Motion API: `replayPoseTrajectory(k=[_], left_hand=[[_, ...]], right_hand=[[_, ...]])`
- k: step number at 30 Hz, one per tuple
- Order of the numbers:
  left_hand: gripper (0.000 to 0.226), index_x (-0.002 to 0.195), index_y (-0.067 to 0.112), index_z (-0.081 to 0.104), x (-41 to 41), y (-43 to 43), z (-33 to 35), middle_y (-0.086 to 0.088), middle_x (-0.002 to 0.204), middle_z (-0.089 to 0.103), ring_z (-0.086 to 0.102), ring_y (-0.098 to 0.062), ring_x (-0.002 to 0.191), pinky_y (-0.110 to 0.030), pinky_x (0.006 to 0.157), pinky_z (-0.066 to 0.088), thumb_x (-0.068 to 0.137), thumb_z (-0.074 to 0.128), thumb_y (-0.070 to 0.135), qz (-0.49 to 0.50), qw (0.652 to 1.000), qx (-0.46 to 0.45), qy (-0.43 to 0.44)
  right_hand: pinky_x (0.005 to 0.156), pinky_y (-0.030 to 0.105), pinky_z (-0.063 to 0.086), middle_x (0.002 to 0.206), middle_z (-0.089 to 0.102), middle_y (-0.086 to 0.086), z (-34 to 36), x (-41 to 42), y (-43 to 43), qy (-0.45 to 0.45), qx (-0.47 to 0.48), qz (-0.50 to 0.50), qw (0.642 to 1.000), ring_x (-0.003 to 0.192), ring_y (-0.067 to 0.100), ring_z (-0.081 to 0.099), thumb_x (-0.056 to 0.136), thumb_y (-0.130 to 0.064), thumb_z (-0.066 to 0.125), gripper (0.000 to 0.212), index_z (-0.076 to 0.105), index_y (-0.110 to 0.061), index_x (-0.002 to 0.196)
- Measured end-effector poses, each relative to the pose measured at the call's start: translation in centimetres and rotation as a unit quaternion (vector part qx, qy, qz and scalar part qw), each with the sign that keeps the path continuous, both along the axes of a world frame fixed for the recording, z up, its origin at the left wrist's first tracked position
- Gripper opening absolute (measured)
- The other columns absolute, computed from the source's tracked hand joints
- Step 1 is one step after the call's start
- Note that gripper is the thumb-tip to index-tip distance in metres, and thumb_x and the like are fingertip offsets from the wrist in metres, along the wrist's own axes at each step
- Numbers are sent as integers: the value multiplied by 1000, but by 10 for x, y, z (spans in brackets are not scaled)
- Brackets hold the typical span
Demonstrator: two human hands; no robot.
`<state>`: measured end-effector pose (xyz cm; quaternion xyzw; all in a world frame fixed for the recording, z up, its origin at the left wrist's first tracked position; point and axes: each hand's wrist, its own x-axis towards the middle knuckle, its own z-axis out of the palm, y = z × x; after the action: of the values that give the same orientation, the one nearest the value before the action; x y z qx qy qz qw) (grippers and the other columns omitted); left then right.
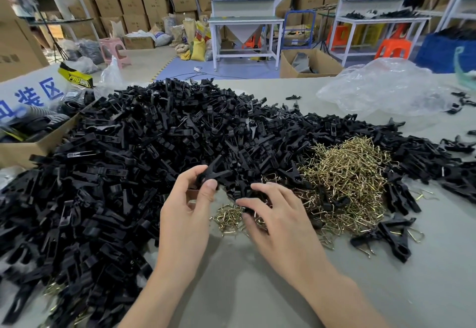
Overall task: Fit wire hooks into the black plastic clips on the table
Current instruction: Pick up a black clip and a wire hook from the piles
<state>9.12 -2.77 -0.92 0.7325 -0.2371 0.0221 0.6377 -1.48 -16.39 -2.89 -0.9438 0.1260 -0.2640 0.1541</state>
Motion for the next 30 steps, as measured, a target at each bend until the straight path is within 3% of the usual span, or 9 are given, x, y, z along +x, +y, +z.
replayPoseTrajectory(k=[3,6,10,14,18,21,25,30], left_hand=[[27,111,55,58,0,0,-1,16,94,70,64,-9,79,-21,67,52,84,55,58,-3,1000,-1,3],[26,112,55,58,0,-1,-2,16,97,70,65,-11,80,-23,67,54,86,55,56,-4,1000,6,-1],[26,111,58,57,0,-2,-3,18,97,70,66,-10,84,-26,70,55,85,54,59,-1,1000,15,-1],[28,113,55,56,0,-2,-3,19,95,70,66,-14,82,-34,72,57,85,55,59,1,1000,19,-5],[20,110,56,57,0,-2,-4,11,89,70,65,-18,78,-31,67,54,90,58,51,5,1000,22,-7],[20,110,56,57,1,-2,-4,15,91,70,65,-14,81,-29,68,54,91,58,50,5,1000,23,-9],[21,110,57,57,1,-1,-4,15,92,70,66,-14,82,-35,71,57,89,57,53,4,1000,25,-8],[22,109,59,57,-1,-1,-3,5,87,69,63,-22,77,-34,66,54,87,56,57,5,1000,23,-8]], right_hand=[[117,51,34,136,60,1,3,7,8,40,-55,-27,997,134,27,49,92,-55,46,38,70,-36,115],[117,56,32,138,60,6,2,14,14,79,-78,-36,993,136,31,50,93,-51,56,33,72,-32,115],[121,49,21,139,57,-1,0,14,14,80,-51,-26,995,142,26,42,95,-44,53,27,67,-28,111],[120,48,30,129,59,-5,-1,11,12,35,-24,3,999,135,19,46,93,-36,60,10,66,-30,98],[101,34,43,116,57,-12,0,10,10,-23,50,6,998,112,9,42,95,-35,60,13,71,-30,99],[87,23,39,100,54,-15,5,8,8,-60,57,-14,996,93,6,41,96,-39,56,19,72,-30,99],[77,11,38,86,59,-20,10,5,7,-85,193,17,977,85,-1,51,97,-30,62,6,68,-31,96],[74,31,53,78,69,-8,13,2,7,-71,360,17,930,76,12,66,93,-28,66,6,65,-31,89]])
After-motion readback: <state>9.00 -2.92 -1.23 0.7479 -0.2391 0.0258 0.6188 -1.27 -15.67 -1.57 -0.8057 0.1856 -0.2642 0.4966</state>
